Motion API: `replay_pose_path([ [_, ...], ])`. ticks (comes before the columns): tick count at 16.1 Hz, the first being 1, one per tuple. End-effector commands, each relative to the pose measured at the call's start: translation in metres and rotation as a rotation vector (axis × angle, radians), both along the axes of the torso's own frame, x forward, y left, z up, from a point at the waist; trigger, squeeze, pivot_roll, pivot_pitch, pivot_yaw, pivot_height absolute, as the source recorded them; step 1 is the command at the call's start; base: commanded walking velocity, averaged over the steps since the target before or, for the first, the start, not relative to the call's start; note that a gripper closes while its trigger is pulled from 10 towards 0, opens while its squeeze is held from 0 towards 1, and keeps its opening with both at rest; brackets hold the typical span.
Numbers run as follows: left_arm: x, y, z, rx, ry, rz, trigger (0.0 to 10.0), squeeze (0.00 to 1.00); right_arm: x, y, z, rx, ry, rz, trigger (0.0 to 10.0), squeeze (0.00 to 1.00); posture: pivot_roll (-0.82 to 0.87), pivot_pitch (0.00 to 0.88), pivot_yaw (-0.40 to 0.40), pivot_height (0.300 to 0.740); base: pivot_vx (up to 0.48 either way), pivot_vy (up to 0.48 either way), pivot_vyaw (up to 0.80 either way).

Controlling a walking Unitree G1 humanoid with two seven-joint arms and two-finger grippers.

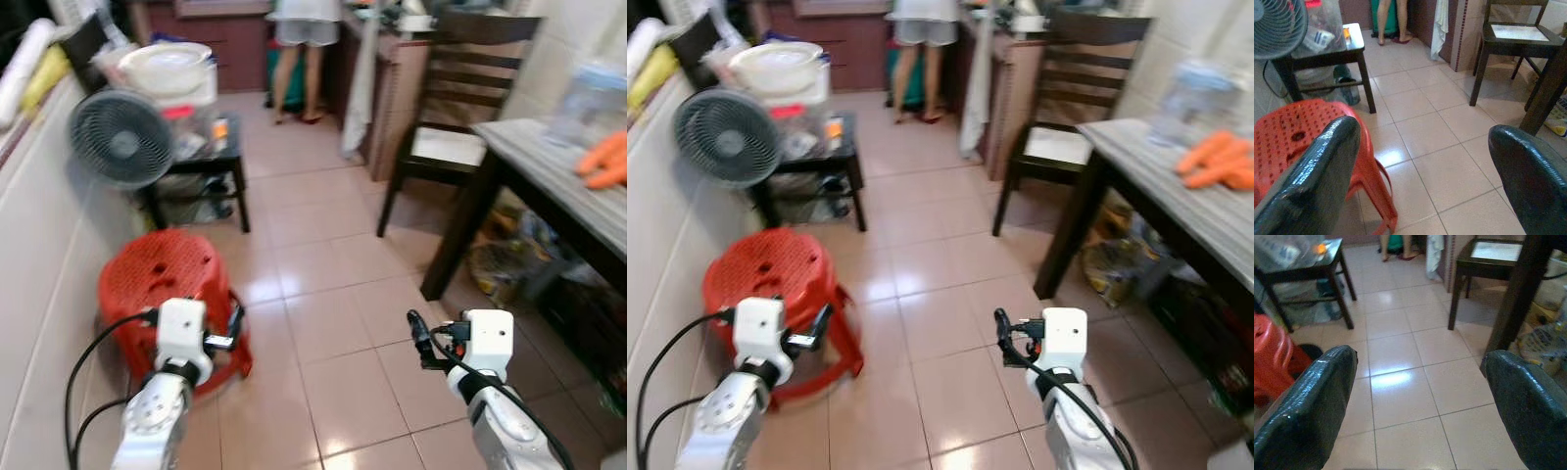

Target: Setting the table

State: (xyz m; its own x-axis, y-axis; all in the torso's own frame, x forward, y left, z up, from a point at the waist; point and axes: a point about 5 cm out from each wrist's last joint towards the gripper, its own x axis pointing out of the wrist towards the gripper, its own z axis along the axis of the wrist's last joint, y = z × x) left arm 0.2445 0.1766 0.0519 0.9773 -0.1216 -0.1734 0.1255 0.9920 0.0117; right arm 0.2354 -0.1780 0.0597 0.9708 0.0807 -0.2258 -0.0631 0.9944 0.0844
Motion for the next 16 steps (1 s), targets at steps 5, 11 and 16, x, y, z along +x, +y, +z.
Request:
replay_pose_path([
  [5,0.0,-0.007,0.003,-0.017,-0.025,-0.057,10.0,0.0,-0.002,-0.007,0.006,-0.016,-0.015,-0.026,10.0,0.0,-0.22,0.0,0.009,0.74,0.417,0.0,-0.8],
  [11,-0.001,-0.007,0.003,-0.012,-0.02,-0.071,10.0,0.0,-0.003,-0.006,0.007,-0.018,-0.014,-0.024,10.0,0.0,-0.21,0.0,0.005,0.74,0.437,0.0,-0.8],
  [16,0.017,-0.012,0.001,-0.067,0.036,0.003,10.0,0.0,0.0,-0.004,0.007,-0.002,-0.015,-0.021,10.0,0.0,-0.2,0.0,0.004,0.74,0.084,0.0,-0.48],
])
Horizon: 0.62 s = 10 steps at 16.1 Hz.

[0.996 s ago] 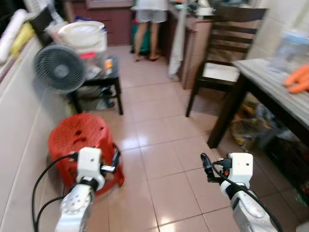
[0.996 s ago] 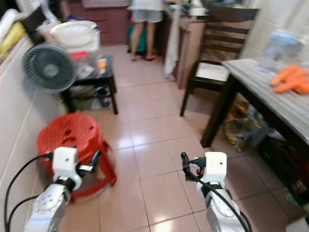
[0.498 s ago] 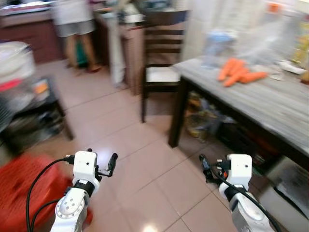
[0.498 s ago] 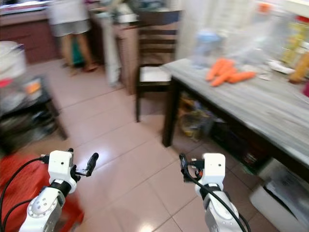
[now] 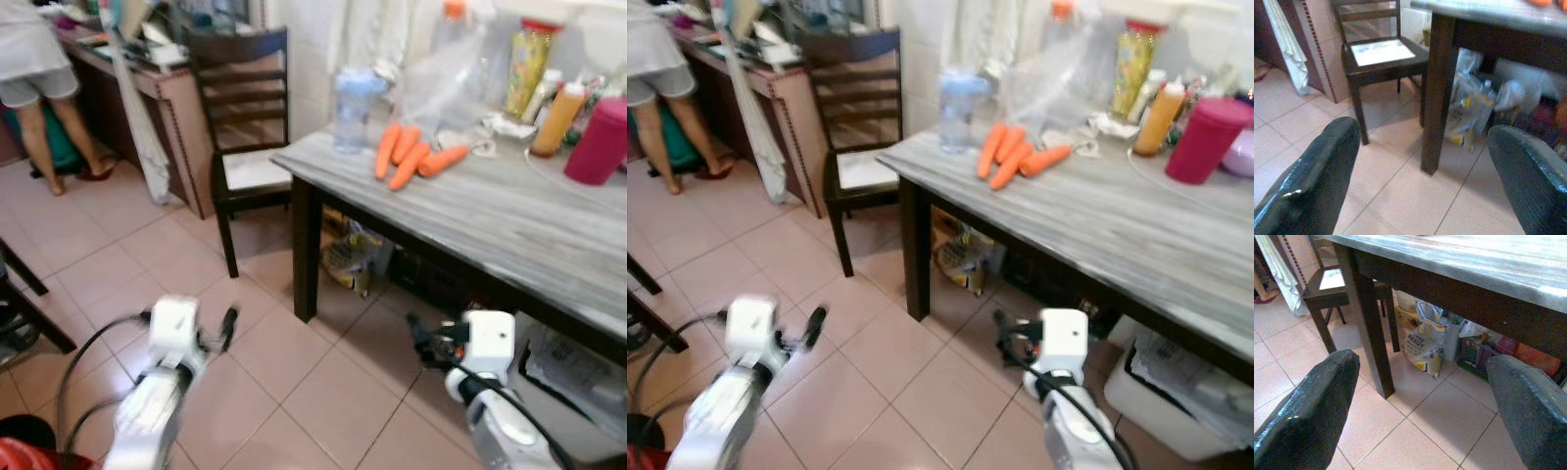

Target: Setting the table

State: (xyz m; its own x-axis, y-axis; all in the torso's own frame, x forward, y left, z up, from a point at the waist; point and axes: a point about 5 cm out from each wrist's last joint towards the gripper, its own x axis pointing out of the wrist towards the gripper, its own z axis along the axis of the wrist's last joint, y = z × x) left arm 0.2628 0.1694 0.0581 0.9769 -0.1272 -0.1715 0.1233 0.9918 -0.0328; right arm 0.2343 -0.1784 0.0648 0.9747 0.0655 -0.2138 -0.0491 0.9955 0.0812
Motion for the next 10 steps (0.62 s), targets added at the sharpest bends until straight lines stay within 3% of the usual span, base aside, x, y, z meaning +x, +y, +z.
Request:
replay_pose_path([
  [1,0.0004,-0.0066,-0.0038,-0.014,0.027,-0.003,10.0,0.0,0.0016,-0.0028,0.002,0.003,-0.002,-0.006,10.0,0.0,-0.2,0.0,0.005,0.74,0.0,0.0,0.0],
  [3,0.0015,-0.0092,0.0016,-0.004,0.012,0.002,10.0,0.0,0.0026,-0.0018,0.0019,0.013,0.0,-0.01,10.0,0.0,-0.2,0.0,0.009,0.74,0.0,0.0,0.0],
  [10,0.004,-0.0076,0.0002,0.016,0.032,0.013,10.0,0.0,0.0026,-0.0018,0.0,0.021,0.01,-0.019,10.0,0.0,-0.2,0.0,0.012,0.74,-0.035,0.0,-0.77],
])
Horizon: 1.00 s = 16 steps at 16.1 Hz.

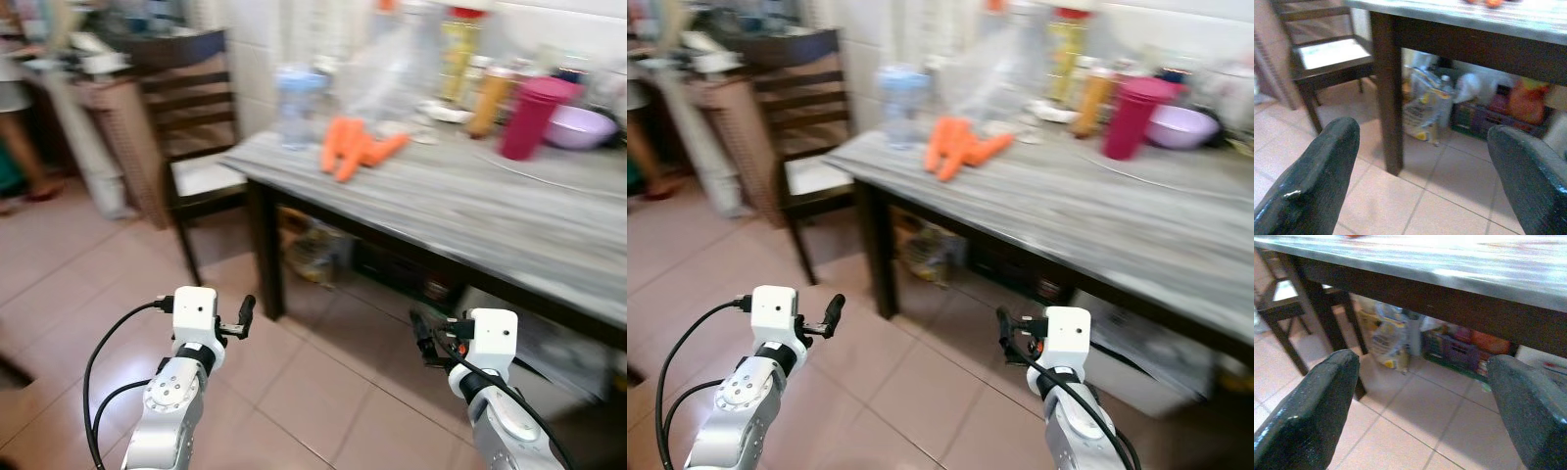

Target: Setting the table

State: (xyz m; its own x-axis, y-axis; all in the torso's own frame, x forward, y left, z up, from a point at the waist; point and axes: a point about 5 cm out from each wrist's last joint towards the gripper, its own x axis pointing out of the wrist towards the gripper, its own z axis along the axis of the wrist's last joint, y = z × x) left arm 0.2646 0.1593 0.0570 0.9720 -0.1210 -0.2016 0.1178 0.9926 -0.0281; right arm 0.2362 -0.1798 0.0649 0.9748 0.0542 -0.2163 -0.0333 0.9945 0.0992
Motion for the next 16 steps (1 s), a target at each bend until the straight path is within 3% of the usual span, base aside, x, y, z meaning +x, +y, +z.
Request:
replay_pose_path([
  [1,0.0029,0.0024,0.0014,0.009,0.004,0.009,10.0,0.0,0.0009,-0.0006,-0.0002,0.003,0.006,-0.004,10.0,0.0,-0.2,0.0,0.012,0.74,-0.247,0.0,-0.8],
  [10,0.0065,0.0062,0.0032,0.028,0.0,0.007,10.0,0.0,0.0051,-0.0016,0.001,0.02,-0.001,-0.029,10.0,0.0,-0.2,0.0,0.022,0.74,-0.253,0.0,-0.63],
  [16,0.0066,0.0085,0.0035,0.041,0.002,-0.002,10.0,0.0,0.01,-0.004,0.0047,0.027,-0.018,-0.062,10.0,0.0,-0.2,0.0,0.031,0.74,-0.252,0.0,0.0],
])
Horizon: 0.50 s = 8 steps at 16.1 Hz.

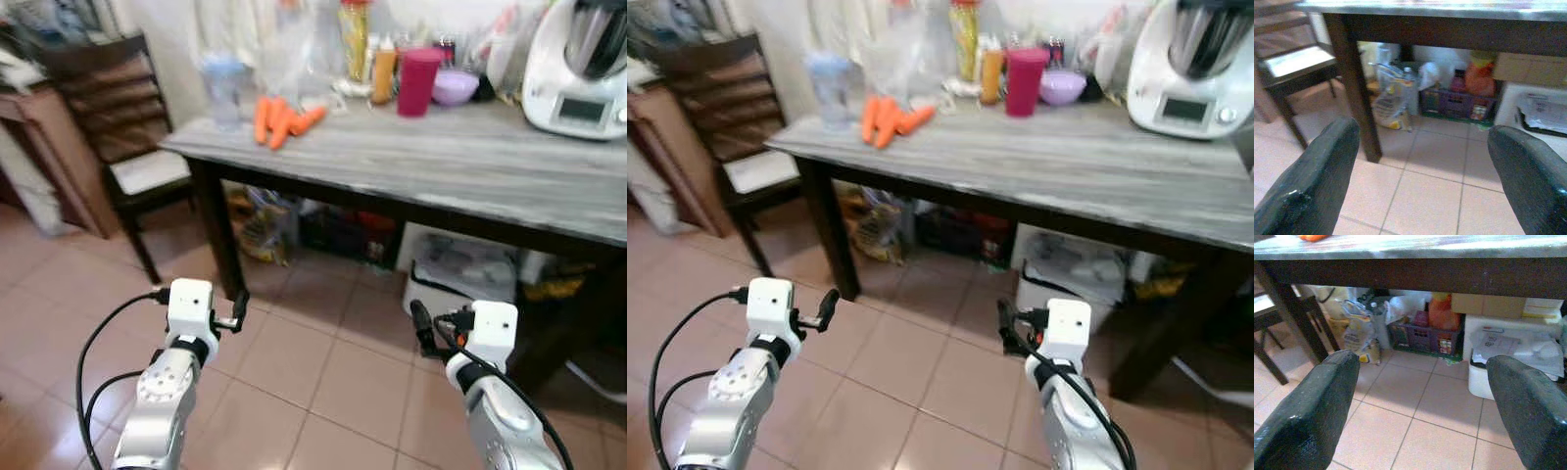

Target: Setting the table

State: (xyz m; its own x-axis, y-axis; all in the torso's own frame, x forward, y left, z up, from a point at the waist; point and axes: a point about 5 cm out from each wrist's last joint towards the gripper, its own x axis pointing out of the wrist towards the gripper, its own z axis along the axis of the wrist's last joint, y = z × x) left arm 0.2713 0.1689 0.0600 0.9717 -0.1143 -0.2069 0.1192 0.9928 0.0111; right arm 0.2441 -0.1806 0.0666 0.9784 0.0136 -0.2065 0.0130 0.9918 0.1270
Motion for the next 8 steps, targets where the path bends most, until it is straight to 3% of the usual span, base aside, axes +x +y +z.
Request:
replay_pose_path([
  [1,0.0,-0.001,0.0,0.002,0.002,0.0,10.0,0.0,0.002,-0.004,0.004,-0.004,-0.012,-0.025,10.0,0.0,-0.2,0.0,0.03,0.74,-0.251,0.0,0.0],
  [4,0.0,-0.002,0.001,0.001,-0.002,-0.001,10.0,0.0,0.003,-0.007,0.008,-0.016,-0.028,-0.042,10.0,0.0,-0.2,0.0,0.027,0.74,-0.254,0.0,0.0],
  [7,0.001,-0.007,0.017,-0.111,-0.088,-0.05,10.0,0.0,0.005,-0.009,0.021,-0.072,-0.085,-0.066,10.0,0.0,-0.2,0.0,0.026,0.74,0.0,0.0,0.0],
  [8,0.001,-0.008,0.024,-0.109,-0.127,-0.06,10.0,0.0,0.006,-0.011,0.027,-0.085,-0.117,-0.084,10.0,0.0,-0.2,0.0,0.026,0.74,0.0,0.0,0.0],
])
